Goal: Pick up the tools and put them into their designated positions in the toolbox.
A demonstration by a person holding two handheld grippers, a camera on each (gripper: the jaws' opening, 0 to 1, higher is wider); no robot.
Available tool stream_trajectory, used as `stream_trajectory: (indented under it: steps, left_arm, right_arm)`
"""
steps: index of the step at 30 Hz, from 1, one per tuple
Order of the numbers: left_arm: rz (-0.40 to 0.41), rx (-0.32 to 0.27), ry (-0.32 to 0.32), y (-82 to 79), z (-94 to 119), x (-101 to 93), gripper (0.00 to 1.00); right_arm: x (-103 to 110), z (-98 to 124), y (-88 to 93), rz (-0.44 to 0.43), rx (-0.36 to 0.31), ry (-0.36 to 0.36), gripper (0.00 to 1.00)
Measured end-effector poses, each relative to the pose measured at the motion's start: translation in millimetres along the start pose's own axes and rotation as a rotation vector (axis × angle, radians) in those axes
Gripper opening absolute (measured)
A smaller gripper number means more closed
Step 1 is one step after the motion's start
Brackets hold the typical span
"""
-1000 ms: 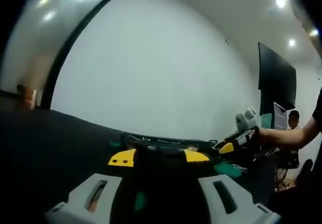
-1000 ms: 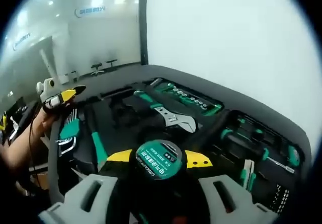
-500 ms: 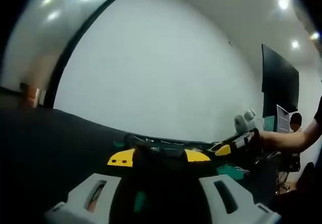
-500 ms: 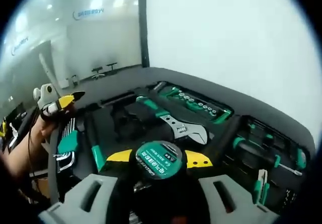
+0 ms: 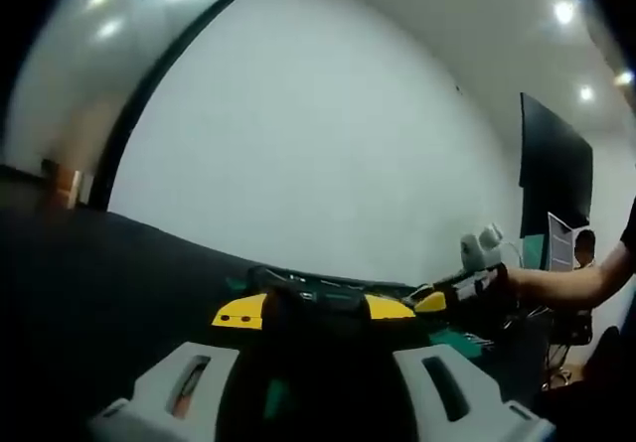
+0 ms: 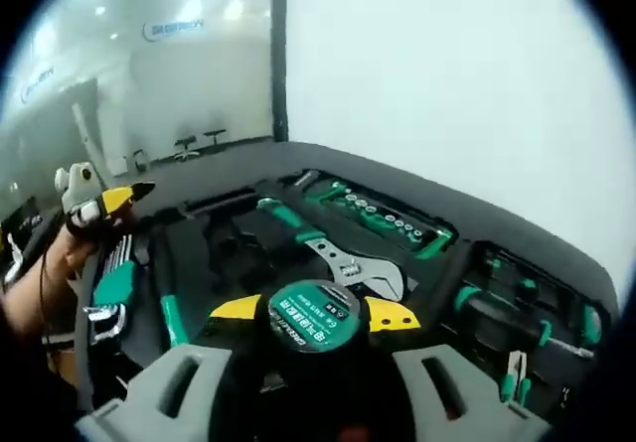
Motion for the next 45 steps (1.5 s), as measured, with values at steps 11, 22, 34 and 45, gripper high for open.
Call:
stream_trajectory:
  steps: [11,22,34,45]
  left_arm:
    - [0.006,0.001,-0.001,0.6,1.2,-1.6,0.36]
    - [0.008,0.005,-0.005,1.2,1.6,-2.1,0.36]
    - [0.011,0.012,-0.011,2.7,0.9,-6.0,0.36]
    - [0.002,0.017,-0.012,3.5,0.9,-6.4,0.36]
  right_arm:
    - [5.9,10.7,-19.8,-0.021,-0.048,-0.055,0.47]
    - [-10.5,7.5,-12.7,-0.110,-0.055,0.060,0.23]
    - [-16.1,5.2,-5.5,-0.074,-0.059,0.093,0.17]
    - [-20.9,0.4,-3.1,-0.063,-0.050,0.132,0.15]
Point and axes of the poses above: the point that each gripper's makers call its tool centre point, and the gripper's own axes: z roughly backward along the fingers, x roughly to its left, y roughly out of its underside, the point moved 1 cm from there along z, roughly backward along the fingers, and after that the axes turned 2 degrees about z, right-handed, at the moved point
